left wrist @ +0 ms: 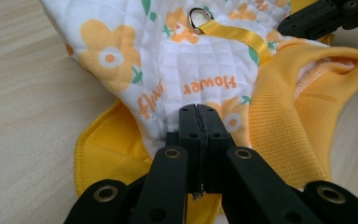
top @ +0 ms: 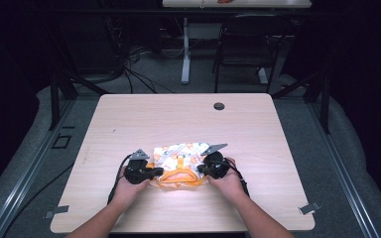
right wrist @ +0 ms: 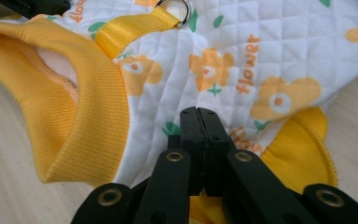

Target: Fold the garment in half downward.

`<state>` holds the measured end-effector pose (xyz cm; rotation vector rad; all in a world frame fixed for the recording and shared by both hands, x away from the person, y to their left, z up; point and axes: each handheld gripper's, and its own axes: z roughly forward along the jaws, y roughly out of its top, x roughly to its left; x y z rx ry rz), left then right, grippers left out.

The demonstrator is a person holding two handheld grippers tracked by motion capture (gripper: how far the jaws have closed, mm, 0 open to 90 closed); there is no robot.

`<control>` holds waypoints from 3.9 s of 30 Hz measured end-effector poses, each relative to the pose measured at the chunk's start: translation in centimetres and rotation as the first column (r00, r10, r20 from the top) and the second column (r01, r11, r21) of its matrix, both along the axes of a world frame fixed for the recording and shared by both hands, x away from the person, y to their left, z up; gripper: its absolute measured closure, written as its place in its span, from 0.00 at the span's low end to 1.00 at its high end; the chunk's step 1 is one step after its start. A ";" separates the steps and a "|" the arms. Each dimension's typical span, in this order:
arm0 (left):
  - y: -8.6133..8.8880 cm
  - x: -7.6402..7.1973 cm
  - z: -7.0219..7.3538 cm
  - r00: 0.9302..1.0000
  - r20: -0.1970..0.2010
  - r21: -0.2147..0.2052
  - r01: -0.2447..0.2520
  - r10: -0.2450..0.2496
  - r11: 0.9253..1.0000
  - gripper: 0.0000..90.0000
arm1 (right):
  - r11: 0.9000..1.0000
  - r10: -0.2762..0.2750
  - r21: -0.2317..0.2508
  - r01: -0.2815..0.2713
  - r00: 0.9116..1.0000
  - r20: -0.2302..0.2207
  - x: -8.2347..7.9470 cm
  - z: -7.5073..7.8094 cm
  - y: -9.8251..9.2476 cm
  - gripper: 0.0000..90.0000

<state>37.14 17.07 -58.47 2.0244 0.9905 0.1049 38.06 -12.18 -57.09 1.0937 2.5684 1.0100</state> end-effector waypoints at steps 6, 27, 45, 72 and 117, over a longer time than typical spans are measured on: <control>-0.3 0.9 0.1 1.000 0.008 0.010 -0.022 0.022 1.000 0.99 | 1.000 -0.023 -0.011 0.023 1.000 0.007 1.1 0.0 0.2 1.00; -1.1 3.2 0.2 0.996 0.017 0.029 -0.089 0.088 0.996 0.99 | 0.994 -0.109 -0.027 0.109 0.994 0.031 3.7 0.1 0.8 1.00; -1.3 3.2 1.3 0.996 0.037 0.054 -0.082 0.080 0.995 0.95 | 0.994 -0.104 -0.022 0.105 0.994 0.044 3.0 0.7 1.0 0.97; 2.8 -2.7 4.8 0.994 0.108 0.010 -0.022 0.021 1.000 0.94 | 0.999 0.002 0.036 -0.006 0.995 0.098 -4.0 4.5 -2.2 0.93; 4.6 -7.8 0.9 0.984 0.177 0.108 -0.022 0.003 0.994 0.76 | 0.999 0.023 0.022 -0.025 0.992 0.124 -9.8 0.2 -3.5 0.79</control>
